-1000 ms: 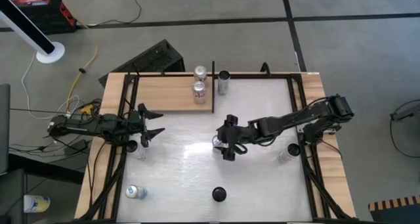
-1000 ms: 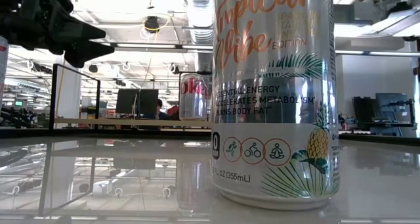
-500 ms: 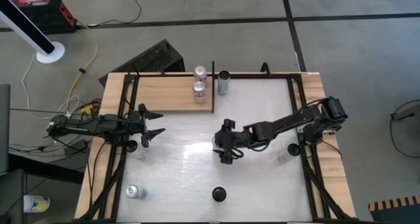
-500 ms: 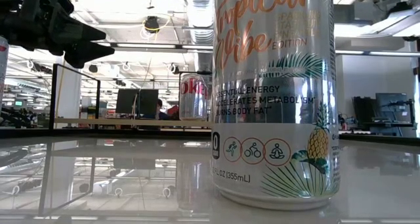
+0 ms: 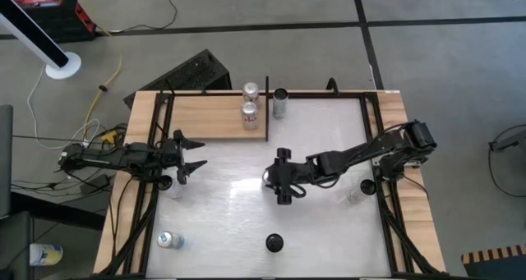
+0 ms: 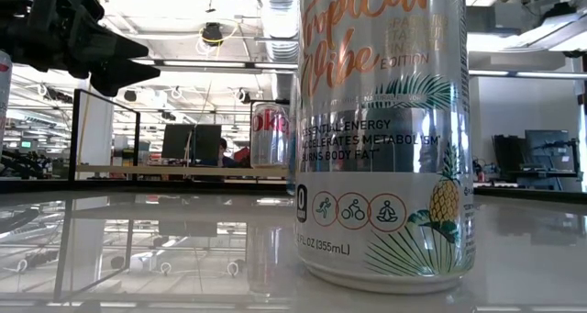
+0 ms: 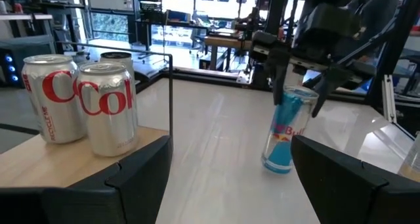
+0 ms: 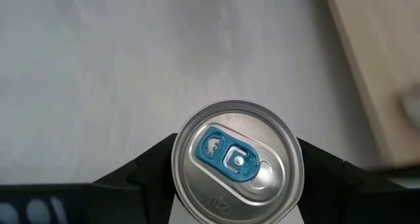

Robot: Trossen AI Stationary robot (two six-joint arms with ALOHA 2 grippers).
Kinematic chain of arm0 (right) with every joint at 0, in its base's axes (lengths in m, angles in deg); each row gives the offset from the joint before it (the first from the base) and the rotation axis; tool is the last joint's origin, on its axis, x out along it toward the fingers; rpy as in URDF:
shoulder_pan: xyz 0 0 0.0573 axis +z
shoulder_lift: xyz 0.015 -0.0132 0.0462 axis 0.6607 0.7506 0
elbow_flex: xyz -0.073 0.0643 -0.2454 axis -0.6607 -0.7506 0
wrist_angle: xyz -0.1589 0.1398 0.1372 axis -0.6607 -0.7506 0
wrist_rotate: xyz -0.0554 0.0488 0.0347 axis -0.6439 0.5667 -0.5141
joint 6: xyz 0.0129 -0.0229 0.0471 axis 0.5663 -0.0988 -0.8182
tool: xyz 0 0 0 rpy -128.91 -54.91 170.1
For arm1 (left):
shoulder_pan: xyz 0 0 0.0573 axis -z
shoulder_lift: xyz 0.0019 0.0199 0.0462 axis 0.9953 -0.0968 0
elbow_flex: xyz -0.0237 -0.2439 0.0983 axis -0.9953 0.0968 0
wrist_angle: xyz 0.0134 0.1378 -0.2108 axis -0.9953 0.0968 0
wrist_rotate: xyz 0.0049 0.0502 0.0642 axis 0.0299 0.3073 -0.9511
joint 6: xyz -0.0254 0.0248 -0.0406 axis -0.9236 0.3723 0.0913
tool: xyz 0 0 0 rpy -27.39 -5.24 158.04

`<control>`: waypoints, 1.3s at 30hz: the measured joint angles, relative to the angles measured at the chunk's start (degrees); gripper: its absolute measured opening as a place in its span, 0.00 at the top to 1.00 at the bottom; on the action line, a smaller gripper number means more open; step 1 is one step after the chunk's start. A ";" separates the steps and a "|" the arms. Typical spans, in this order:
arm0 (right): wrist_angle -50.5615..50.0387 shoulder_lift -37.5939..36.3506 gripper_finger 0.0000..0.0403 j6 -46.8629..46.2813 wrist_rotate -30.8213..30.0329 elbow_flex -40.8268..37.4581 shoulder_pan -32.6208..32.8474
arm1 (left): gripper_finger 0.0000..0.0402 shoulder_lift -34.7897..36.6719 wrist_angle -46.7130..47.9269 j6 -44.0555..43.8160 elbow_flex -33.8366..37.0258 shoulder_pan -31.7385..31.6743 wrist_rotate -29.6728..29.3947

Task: Place canned beverage on shelf
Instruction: Put the top blue soda can on the shelf

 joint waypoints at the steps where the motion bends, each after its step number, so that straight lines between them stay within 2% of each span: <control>1: 0.91 0.00 0.34 1.82 0.47 0.00 0.00 | 0.25 -0.02 -0.11 0.00 0.00 0.00 0.00; 7: 10.31 -0.02 0.34 13.67 11.90 0.00 -1.42 | 0.25 -0.02 -1.20 0.02 0.00 0.01 0.00; 10: 12.55 -0.02 0.34 16.01 17.67 0.04 -3.61 | 0.25 -0.02 -1.79 0.02 0.00 0.01 0.02; 13: 13.02 -0.02 0.34 16.20 20.82 0.04 -6.21 | 0.25 -0.02 -1.70 0.02 0.00 0.00 0.02; 23: 7.04 -0.02 0.34 16.33 25.68 0.04 -9.96 | 0.25 -0.02 -1.66 0.26 0.00 0.02 0.02; 34: 6.16 -0.02 0.34 16.32 25.74 0.04 -9.86 | 0.25 -0.02 -1.62 0.26 0.00 0.01 0.03; 39: 6.20 -0.02 0.24 15.28 25.74 0.04 -9.86 | 0.25 -0.02 -1.04 0.27 0.00 0.02 0.02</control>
